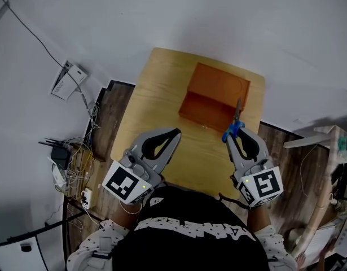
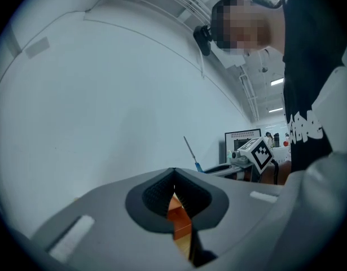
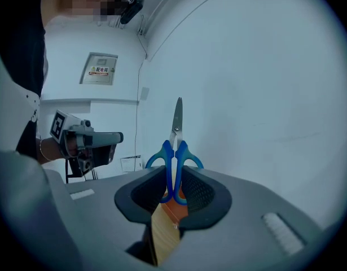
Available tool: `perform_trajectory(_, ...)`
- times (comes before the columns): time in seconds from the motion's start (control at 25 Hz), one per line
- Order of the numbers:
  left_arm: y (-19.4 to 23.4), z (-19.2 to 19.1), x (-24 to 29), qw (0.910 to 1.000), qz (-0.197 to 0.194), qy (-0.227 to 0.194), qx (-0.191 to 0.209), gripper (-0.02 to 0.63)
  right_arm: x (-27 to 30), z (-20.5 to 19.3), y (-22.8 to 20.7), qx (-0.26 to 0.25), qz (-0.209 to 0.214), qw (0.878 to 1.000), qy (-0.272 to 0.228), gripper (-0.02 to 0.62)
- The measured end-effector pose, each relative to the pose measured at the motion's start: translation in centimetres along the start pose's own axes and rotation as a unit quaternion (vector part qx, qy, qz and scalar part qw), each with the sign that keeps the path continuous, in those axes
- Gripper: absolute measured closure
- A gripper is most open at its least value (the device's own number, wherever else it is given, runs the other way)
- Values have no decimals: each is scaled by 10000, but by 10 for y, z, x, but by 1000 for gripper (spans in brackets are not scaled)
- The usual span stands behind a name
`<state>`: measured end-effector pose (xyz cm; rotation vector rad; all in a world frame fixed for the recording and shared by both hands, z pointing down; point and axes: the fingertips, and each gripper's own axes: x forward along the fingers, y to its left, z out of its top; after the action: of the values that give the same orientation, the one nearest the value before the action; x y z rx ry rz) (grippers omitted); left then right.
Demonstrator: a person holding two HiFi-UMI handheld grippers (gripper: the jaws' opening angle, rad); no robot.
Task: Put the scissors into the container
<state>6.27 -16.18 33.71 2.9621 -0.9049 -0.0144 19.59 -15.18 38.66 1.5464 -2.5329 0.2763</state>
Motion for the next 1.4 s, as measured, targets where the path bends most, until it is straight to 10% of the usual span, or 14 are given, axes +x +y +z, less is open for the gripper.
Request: perform_trajectory(1.4,45,-14,2,9983,513,252,-75,604,100,-114,-39,-788,387,9782,1881,497)
